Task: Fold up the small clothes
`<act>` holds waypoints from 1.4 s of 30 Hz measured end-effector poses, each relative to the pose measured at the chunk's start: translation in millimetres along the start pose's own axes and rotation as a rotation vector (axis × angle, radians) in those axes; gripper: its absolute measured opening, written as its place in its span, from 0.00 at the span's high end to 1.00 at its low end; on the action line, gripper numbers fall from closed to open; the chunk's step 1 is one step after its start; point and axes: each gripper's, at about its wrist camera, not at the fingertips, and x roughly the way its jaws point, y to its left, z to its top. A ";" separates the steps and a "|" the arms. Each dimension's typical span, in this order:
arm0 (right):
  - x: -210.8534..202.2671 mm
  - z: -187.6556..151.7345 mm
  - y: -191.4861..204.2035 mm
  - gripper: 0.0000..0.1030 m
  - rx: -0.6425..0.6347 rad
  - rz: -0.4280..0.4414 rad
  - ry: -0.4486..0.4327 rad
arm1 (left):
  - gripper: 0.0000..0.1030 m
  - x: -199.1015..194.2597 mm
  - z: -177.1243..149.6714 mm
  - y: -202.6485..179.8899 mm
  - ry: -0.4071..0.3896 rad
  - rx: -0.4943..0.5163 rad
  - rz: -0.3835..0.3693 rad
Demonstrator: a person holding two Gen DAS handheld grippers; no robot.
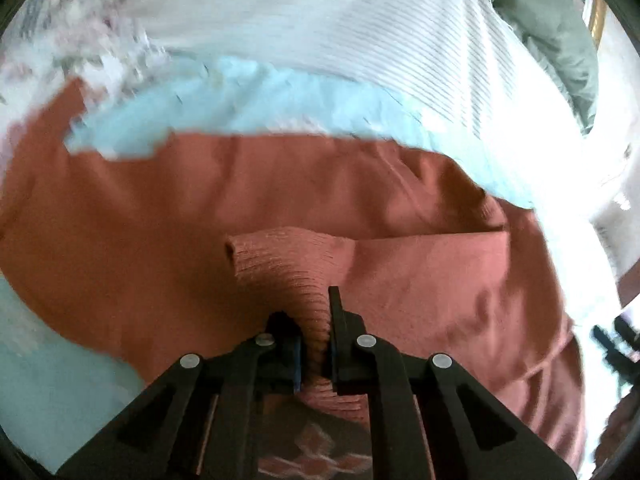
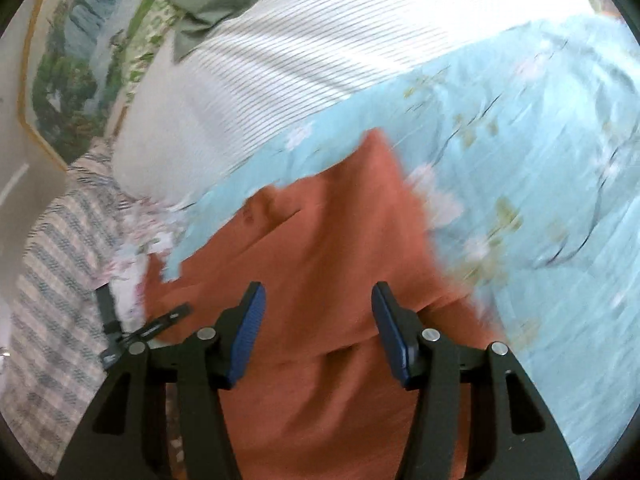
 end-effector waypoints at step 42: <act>71.3 27.3 -39.8 0.81 -0.082 -0.231 0.128 | 0.77 13.2 -8.9 -12.8 0.027 0.063 0.053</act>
